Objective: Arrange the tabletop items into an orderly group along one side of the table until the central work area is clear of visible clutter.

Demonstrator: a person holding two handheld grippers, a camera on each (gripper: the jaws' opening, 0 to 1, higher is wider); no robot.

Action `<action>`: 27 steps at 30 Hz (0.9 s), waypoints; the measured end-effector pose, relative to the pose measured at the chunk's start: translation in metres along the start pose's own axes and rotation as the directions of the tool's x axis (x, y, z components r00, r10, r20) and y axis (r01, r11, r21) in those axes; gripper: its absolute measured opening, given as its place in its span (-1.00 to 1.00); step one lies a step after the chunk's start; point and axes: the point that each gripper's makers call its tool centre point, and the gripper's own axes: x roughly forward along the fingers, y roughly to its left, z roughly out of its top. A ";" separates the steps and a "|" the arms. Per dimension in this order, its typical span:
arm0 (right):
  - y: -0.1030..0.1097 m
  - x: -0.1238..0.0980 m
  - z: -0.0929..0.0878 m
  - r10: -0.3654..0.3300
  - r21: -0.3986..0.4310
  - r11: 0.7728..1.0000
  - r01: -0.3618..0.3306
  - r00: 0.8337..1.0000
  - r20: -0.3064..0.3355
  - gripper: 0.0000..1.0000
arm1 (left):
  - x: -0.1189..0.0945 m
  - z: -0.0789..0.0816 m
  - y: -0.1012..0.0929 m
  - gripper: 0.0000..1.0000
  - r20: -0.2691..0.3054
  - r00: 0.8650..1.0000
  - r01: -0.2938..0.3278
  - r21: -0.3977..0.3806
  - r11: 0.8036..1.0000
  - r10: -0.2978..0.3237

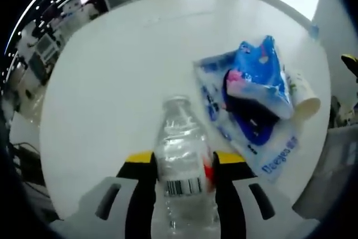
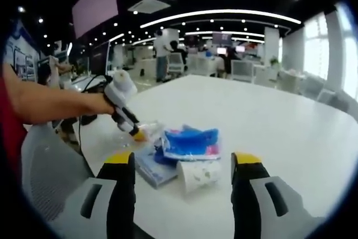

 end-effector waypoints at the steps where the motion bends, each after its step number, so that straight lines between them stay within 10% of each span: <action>1: 0.001 0.001 0.000 0.006 0.000 1.000 -0.006 1.000 -0.001 0.43 | 0.000 0.000 0.000 -0.25 0.001 1.000 0.001 0.000 1.000 -0.001; 27: 0.010 0.004 -0.004 0.036 -0.008 0.999 -0.036 0.999 -0.020 0.46 | -0.027 0.013 0.008 -0.28 0.089 0.996 0.019 -0.020 1.000 -0.017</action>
